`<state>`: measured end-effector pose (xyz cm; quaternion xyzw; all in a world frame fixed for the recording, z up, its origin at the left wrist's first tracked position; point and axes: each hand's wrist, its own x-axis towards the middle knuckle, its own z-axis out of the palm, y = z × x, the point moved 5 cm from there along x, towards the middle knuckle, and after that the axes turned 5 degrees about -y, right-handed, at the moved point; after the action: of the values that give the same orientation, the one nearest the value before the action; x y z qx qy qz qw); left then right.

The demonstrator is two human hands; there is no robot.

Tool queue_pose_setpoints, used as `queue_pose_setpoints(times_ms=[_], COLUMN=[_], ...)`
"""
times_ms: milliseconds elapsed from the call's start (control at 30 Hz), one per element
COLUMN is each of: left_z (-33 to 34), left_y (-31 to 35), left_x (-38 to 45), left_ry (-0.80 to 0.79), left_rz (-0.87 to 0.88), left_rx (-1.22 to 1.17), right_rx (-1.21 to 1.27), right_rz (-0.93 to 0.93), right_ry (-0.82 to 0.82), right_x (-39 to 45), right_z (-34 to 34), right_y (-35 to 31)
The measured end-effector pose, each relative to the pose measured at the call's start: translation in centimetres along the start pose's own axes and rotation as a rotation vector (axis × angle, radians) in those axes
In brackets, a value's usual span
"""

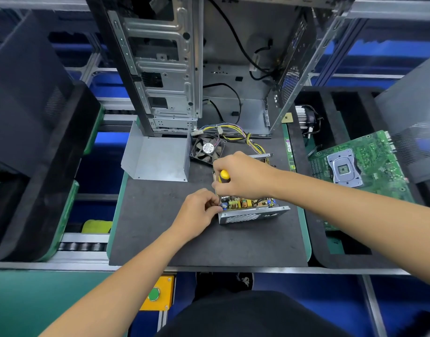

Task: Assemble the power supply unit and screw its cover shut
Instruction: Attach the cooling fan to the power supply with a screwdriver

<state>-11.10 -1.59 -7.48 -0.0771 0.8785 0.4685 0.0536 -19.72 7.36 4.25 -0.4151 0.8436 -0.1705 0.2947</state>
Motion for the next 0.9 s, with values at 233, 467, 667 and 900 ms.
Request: queue_pose_setpoints(times_ms=[233,467,667,900], left_z=[0.1,0.7,1.0,1.4], left_y=[0.0,-0.2,-0.3,-0.6], left_x=[-0.4,-0.5,-0.5,-0.9], left_ry=[0.063,0.055,0.081,0.118], left_rz=[-0.026,-0.020,-0.014,-0.044], left_rx=[-0.108,-0.108,-0.057,-0.093], right_rx=[-0.117,-0.184,-0.244,-0.299], right_rz=[-0.042,-0.076,-0.120,-0.188], right_ry=[-0.050,-0.083,-0.123,-0.132], right_x=[0.1,0.3,0.4,0.5], right_z=[0.4,0.9,1.3,1.3], right_y=[-0.6,-0.5,-0.6,-0.7])
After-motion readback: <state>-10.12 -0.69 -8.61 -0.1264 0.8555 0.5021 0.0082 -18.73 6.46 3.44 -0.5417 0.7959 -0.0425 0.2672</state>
